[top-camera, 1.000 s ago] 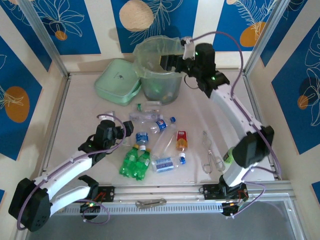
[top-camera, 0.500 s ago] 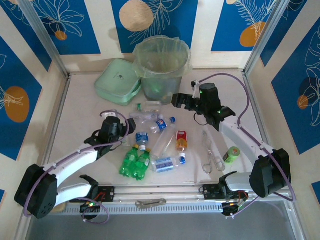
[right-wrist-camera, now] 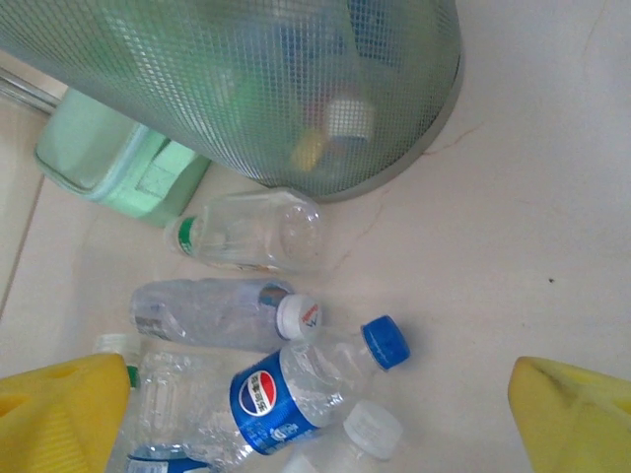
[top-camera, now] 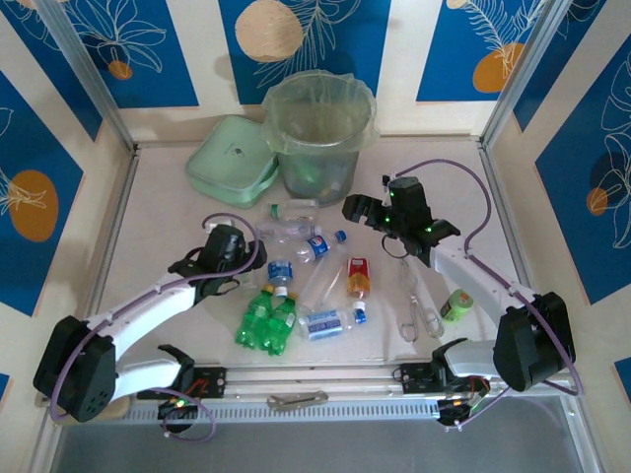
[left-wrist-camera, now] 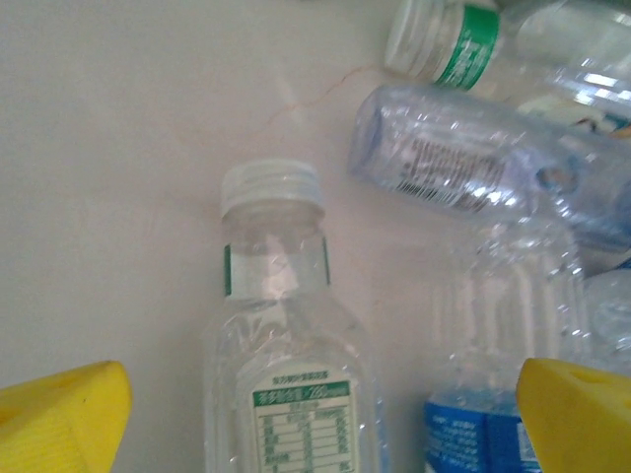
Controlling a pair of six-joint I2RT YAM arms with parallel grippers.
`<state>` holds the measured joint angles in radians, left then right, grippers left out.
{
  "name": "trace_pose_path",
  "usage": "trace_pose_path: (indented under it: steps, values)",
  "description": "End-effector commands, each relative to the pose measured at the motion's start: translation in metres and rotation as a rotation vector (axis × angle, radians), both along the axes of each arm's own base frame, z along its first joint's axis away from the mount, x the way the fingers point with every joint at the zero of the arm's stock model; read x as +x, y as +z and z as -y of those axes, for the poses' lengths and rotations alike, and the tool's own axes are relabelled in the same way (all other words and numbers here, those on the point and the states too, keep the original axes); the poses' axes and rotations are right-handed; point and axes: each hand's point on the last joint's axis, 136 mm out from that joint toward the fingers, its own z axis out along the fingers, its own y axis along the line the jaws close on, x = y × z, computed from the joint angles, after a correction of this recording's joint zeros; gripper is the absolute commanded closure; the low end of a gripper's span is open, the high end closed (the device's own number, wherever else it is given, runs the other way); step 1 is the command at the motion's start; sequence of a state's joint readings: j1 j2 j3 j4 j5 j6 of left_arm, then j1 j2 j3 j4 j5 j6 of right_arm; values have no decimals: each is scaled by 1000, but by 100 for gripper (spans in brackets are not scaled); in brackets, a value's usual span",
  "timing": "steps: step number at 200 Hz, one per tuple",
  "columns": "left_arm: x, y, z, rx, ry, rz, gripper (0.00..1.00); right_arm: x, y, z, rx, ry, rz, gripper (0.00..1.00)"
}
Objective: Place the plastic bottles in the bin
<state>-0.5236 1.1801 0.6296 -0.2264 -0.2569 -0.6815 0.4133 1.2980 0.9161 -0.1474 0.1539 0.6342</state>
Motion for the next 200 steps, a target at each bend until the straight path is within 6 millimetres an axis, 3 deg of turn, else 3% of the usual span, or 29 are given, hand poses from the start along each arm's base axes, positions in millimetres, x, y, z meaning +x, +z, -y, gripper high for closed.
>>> trace_pose_path:
  steps: [1,61,100,138,200]
  values:
    - [-8,-10,0,29,-36,-73,2,4,11,-6,34,1,27,1]
    - [-8,-39,6,67,-51,-154,6,2,6,-6,38,-2,4,1]
    - [-5,-47,11,75,-59,-160,11,2,5,-6,38,-3,-2,1]
    - [-7,-57,9,84,-54,-173,25,2,1,-8,48,3,-15,1]
    - [-8,-52,5,75,-37,-137,48,2,-4,-10,49,8,-29,1]
